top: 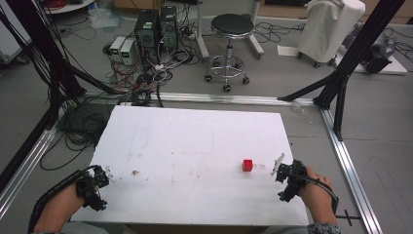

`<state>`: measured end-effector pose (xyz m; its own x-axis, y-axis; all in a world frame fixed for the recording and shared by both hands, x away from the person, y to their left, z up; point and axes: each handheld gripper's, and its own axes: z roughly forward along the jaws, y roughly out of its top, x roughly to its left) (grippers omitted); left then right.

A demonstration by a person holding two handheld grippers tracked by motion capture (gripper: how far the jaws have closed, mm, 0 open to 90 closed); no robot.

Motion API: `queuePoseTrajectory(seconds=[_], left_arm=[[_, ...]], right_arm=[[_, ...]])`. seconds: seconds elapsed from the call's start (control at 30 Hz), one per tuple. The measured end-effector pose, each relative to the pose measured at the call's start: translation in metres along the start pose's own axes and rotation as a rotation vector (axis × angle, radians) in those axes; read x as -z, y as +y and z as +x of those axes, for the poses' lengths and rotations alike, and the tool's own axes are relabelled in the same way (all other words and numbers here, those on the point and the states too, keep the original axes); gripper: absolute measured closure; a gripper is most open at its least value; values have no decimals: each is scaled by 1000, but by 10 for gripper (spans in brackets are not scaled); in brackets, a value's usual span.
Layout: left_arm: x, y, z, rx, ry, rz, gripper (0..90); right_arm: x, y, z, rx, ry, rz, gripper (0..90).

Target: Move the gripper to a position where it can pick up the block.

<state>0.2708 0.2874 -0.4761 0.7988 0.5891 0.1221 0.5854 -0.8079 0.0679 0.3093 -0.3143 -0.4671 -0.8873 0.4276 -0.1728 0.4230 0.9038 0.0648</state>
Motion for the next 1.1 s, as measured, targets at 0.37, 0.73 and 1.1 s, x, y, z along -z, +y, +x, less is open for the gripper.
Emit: queuePoseTrajectory(seconds=[0.37,0.73,1.1], left_arm=[[0,-2,2,9,-1,-1,222],[-1,-3,3,10,-4,3,222],[0,-4,3,10,-1,-4,222]], right_arm=[[2,23,-24,125,-4,39,107],[0,44,-41,261,6,-3,107],[-3,60,-53,305,46,-7,107]])
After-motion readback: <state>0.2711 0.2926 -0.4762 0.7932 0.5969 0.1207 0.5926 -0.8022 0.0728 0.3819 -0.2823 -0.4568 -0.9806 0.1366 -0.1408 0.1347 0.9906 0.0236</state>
